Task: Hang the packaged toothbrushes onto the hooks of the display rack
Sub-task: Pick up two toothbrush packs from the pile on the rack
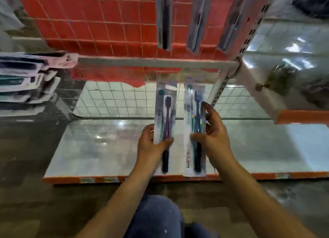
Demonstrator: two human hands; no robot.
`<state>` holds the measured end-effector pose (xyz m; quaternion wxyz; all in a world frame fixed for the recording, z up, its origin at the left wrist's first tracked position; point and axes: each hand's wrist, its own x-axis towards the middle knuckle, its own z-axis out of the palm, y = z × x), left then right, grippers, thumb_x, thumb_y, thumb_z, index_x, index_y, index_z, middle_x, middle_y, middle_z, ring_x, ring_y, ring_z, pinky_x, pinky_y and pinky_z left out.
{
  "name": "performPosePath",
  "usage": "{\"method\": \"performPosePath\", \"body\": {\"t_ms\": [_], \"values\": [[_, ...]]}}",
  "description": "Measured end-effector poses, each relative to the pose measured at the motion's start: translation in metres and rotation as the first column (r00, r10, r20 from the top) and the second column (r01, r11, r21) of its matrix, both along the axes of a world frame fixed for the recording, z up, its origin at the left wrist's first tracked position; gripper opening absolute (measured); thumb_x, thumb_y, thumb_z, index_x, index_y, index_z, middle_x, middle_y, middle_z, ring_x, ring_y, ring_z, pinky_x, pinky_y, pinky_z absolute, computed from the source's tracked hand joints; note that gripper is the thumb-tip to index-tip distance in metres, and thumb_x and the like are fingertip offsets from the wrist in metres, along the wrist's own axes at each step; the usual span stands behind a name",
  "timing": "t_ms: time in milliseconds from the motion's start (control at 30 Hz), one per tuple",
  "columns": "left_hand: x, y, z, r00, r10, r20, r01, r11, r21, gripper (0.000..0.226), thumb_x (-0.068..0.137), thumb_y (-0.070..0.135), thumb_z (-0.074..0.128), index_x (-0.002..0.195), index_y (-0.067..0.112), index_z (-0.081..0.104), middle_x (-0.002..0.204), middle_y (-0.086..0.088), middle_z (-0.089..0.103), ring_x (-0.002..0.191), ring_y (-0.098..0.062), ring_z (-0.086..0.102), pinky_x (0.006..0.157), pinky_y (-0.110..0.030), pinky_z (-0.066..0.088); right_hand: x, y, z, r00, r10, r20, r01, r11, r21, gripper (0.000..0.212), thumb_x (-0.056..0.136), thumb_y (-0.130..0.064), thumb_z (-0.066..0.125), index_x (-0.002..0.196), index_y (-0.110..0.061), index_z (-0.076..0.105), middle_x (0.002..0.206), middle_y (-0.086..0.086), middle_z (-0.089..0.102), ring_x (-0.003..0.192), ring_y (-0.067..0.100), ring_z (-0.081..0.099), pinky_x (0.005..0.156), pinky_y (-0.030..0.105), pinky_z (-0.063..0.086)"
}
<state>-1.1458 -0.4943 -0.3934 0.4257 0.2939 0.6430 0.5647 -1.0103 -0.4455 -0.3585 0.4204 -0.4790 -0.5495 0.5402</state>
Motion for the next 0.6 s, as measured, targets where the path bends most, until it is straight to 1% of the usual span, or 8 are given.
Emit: {"method": "performPosePath", "body": {"t_ms": [67, 133, 200, 300, 333, 467, 533, 600], "values": [[-0.010, 0.020, -0.020, 1.000, 0.009, -0.015, -0.008, 0.997, 0.082, 0.043, 0.072, 0.002, 0.076, 0.093, 0.032, 0.052, 0.097, 0.004, 0.064, 0.088, -0.011, 0.063, 0.078, -0.027, 0.054, -0.011, 0.023, -0.017, 1.000, 0.010, -0.018, -0.008, 0.994, 0.110, 0.084, 0.070, 0.026, 0.054, 0.117, -0.043, 0.042, 0.134, 0.010, 0.048, 0.113, 0.026, 0.056, 0.073, 0.023, 0.056], [-0.018, 0.032, -0.032, 1.000, 0.021, -0.006, -0.019, 0.983, 0.182, 0.044, 0.072, 0.000, 0.075, 0.091, 0.032, 0.051, 0.094, 0.005, 0.065, 0.085, -0.010, 0.063, 0.075, -0.024, 0.054, -0.018, 0.036, -0.025, 0.998, 0.021, -0.065, -0.009, 0.983, 0.185, 0.083, 0.071, 0.027, 0.054, 0.124, -0.036, 0.042, 0.127, 0.006, 0.052, 0.100, 0.015, 0.061, 0.071, 0.023, 0.056], [-0.025, 0.039, -0.039, 0.999, 0.036, 0.001, -0.035, 0.965, 0.259, 0.043, 0.072, 0.000, 0.075, 0.092, 0.031, 0.052, 0.094, 0.000, 0.067, 0.085, -0.015, 0.066, 0.077, -0.027, 0.054, -0.023, 0.041, -0.030, 0.996, 0.038, -0.082, -0.016, 0.966, 0.260, 0.082, 0.072, 0.026, 0.053, 0.129, -0.032, 0.041, 0.120, 0.000, 0.054, 0.090, 0.005, 0.064, 0.073, 0.026, 0.057], [-0.032, 0.046, -0.033, 0.998, 0.048, 0.026, -0.055, 0.936, 0.347, 0.043, 0.071, -0.001, 0.075, 0.095, 0.027, 0.054, 0.096, -0.004, 0.069, 0.088, -0.020, 0.067, 0.080, -0.031, 0.053, -0.027, 0.041, -0.032, 0.997, 0.029, -0.071, -0.002, 0.939, 0.344, 0.082, 0.073, 0.024, 0.053, 0.124, -0.039, 0.041, 0.134, 0.006, 0.048, 0.109, 0.016, 0.060, 0.083, 0.032, 0.056], [-0.033, 0.051, -0.027, 0.998, 0.049, 0.031, -0.057, 0.925, 0.375, 0.043, 0.071, -0.001, 0.075, 0.096, 0.027, 0.055, 0.096, -0.004, 0.069, 0.087, -0.020, 0.067, 0.080, -0.031, 0.054, -0.028, 0.042, -0.029, 0.997, 0.025, -0.074, 0.003, 0.935, 0.356, 0.081, 0.074, 0.024, 0.053, 0.122, -0.040, 0.041, 0.135, 0.007, 0.048, 0.111, 0.017, 0.059, 0.084, 0.031, 0.056], [-0.033, 0.063, -0.002, 0.998, 0.042, 0.044, -0.057, 0.894, 0.444, 0.044, 0.069, 0.000, 0.076, 0.100, 0.025, 0.056, 0.091, 0.001, 0.070, 0.079, -0.010, 0.068, 0.073, -0.022, 0.056, -0.029, 0.048, -0.007, 0.997, 0.044, -0.065, -0.016, 0.927, 0.375, 0.080, 0.076, 0.025, 0.051, 0.124, -0.038, 0.041, 0.119, -0.005, 0.055, 0.099, 0.005, 0.062, 0.073, 0.020, 0.055], [-0.037, 0.067, 0.004, 0.999, 0.037, 0.039, -0.051, 0.888, 0.456, 0.044, 0.069, 0.001, 0.077, 0.102, 0.022, 0.056, 0.091, 0.002, 0.070, 0.079, -0.010, 0.067, 0.074, -0.024, 0.056, -0.029, 0.050, 0.001, 0.996, 0.051, -0.068, -0.021, 0.926, 0.376, 0.079, 0.076, 0.025, 0.050, 0.126, -0.036, 0.041, 0.113, -0.010, 0.055, 0.094, 0.003, 0.063, 0.069, 0.019, 0.055], [-0.041, 0.070, 0.007, 0.998, 0.047, 0.030, -0.056, 0.878, 0.476, 0.044, 0.069, -0.001, 0.076, 0.101, 0.022, 0.057, 0.091, 0.003, 0.069, 0.082, -0.011, 0.067, 0.075, -0.026, 0.055, -0.031, 0.051, 0.004, 0.997, 0.045, -0.067, -0.016, 0.927, 0.375, 0.080, 0.077, 0.024, 0.051, 0.123, -0.040, 0.041, 0.115, -0.012, 0.054, 0.098, 0.005, 0.062, 0.066, 0.017, 0.054]]}}
